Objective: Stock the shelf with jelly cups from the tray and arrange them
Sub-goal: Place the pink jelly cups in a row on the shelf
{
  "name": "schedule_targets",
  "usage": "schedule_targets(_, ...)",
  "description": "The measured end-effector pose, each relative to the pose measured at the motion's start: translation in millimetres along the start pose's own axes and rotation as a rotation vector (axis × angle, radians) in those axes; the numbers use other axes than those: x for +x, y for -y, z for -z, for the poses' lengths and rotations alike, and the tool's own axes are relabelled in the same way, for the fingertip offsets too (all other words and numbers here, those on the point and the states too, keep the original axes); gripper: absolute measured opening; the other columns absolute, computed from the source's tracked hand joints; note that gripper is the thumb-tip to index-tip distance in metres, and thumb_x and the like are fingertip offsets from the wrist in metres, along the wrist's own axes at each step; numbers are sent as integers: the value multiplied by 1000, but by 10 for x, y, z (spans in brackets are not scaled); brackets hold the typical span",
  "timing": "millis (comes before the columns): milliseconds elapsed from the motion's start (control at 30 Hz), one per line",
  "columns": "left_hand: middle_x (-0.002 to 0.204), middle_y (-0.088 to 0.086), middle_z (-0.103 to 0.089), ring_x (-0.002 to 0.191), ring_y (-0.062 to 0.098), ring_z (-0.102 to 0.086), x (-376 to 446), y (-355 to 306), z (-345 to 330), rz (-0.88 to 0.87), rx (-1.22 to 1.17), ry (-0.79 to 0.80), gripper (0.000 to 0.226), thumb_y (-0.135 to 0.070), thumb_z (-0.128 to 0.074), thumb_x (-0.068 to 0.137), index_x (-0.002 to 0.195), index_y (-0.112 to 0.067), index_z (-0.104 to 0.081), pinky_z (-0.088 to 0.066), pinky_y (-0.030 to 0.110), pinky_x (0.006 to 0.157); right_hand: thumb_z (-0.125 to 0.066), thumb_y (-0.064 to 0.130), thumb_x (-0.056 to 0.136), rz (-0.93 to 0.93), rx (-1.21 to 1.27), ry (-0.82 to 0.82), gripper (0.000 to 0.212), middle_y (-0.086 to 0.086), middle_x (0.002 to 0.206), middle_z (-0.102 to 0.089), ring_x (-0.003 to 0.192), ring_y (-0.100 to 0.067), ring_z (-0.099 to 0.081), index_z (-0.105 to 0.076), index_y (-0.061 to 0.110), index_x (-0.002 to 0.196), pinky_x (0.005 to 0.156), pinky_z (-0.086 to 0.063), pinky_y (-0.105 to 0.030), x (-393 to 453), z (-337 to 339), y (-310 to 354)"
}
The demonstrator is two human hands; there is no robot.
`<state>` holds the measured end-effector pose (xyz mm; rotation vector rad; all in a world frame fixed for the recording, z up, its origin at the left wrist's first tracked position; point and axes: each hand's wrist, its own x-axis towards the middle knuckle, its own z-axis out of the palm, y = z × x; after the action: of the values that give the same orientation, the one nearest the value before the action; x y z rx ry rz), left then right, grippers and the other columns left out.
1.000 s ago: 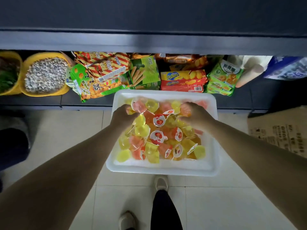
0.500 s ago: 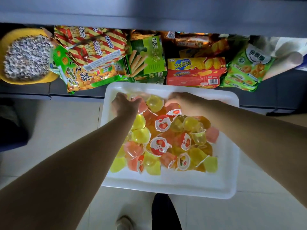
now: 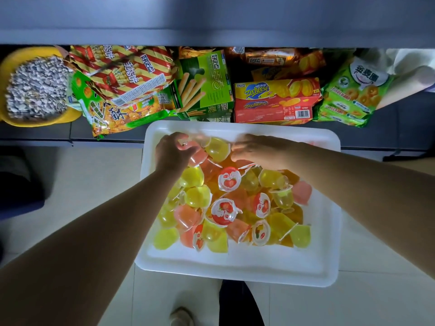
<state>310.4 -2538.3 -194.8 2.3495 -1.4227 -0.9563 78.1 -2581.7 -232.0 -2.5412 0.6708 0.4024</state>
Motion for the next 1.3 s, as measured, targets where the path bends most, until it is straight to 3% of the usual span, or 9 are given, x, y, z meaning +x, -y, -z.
schedule_targets(100,104,12,-64,83,17,-52,21,46,41,-91,48,58,45,-27,-75,77,118,-13,-63,-34,23,73,-41,42,97,-9,-2,39,45,-3,145,-43,135,-22,-37,-50,22,137,111,-27,-34,34,-21,-3)
schedule_targets(267,110,15,-60,86,19,-50,70,83,123,-219,139,177,47,-24,-74,78,121,-14,-58,-34,26,74,-47,34,96,73,-132,41,44,-2,149,-38,131,-17,-35,-46,25,139,111,-24,-33,-11,81,25)
schedule_targets(333,110,14,-57,89,20,-48,78,84,171,-247,186,216,48,-24,-75,77,119,-12,-56,-34,27,75,-51,25,96,49,-231,124,37,0,136,-45,118,-21,-36,-50,24,133,99,-33,-33,-40,235,143)
schedule_targets(400,107,15,-53,90,20,-46,69,91,222,-293,260,230,46,-26,-76,76,114,-8,-55,-34,28,74,-56,23,94,43,-338,94,31,5,123,-48,106,-17,-35,-52,24,124,89,-36,-30,-111,365,229)
schedule_targets(533,104,16,-58,89,25,-53,14,127,296,-384,375,238,40,-24,-77,76,103,-1,-58,-43,33,77,-51,13,95,5,-427,105,34,0,123,-53,113,-20,-44,-45,15,129,92,-39,-32,-224,330,322)
schedule_targets(767,110,17,-57,105,31,-52,122,42,292,-552,559,277,44,-22,-74,78,114,-1,-60,-39,36,89,-53,6,92,-102,-408,86,39,-1,116,-54,108,-19,-49,-44,12,130,92,-40,-32,-491,200,372)
schedule_targets(900,116,13,-58,110,27,-51,122,-13,189,-568,673,310,51,-25,-71,81,126,-6,-56,-39,35,92,-52,6,93,-153,-293,48,45,0,123,-53,113,-18,-46,-40,14,136,96,-35,-31,-615,146,415)
schedule_targets(1067,120,15,-61,111,29,-54,104,-110,119,-496,747,308,50,-26,-72,81,124,-5,-57,-43,37,92,-61,14,90,-291,-61,-47,45,-1,124,-55,113,-18,-49,-46,15,133,99,-35,-31,-701,145,525)
schedule_targets(1300,124,16,-60,113,31,-55,-74,-110,322,-341,554,191,59,-34,-73,79,127,-5,-55,-43,36,92,-70,17,84,-560,434,-301,59,-7,136,-52,122,-22,-51,-42,9,135,97,-41,-29,-871,288,743)
